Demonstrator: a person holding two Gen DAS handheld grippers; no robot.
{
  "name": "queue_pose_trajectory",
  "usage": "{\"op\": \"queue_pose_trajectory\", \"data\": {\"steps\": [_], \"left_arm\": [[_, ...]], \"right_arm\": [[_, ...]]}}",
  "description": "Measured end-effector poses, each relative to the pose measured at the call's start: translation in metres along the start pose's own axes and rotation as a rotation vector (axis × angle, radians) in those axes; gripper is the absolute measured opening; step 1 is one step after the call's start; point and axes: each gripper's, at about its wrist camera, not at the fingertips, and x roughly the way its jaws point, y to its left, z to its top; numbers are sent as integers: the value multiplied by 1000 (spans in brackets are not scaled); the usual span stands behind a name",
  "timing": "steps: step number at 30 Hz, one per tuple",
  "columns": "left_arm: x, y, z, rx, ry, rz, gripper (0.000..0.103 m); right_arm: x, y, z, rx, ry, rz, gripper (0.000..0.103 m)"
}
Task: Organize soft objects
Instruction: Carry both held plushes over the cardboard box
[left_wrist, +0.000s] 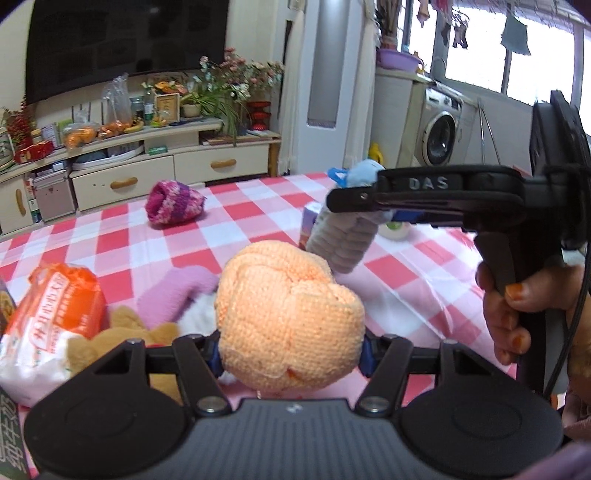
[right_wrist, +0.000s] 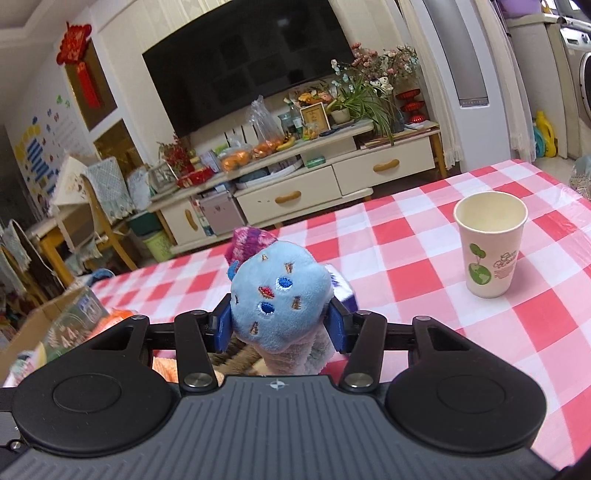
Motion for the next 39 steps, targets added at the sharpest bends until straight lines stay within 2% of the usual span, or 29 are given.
{"op": "queue_pose_trajectory", "data": {"steps": [10,20,32,39], "left_arm": [[-28,29,3,-71,-61,42,63],[-60,61,8,-124,-138,131,63],[-102,110,10,-212,-213,310,63],[-118,137,9,-245,-226,433,63]], "right_arm": [[-3,27,3,-4,-1,38,63],[5,68,-2,-64,26,62,63],[19,131,-1,-152,35,152,63],[27,170,-5,-213,46,217,63]]}}
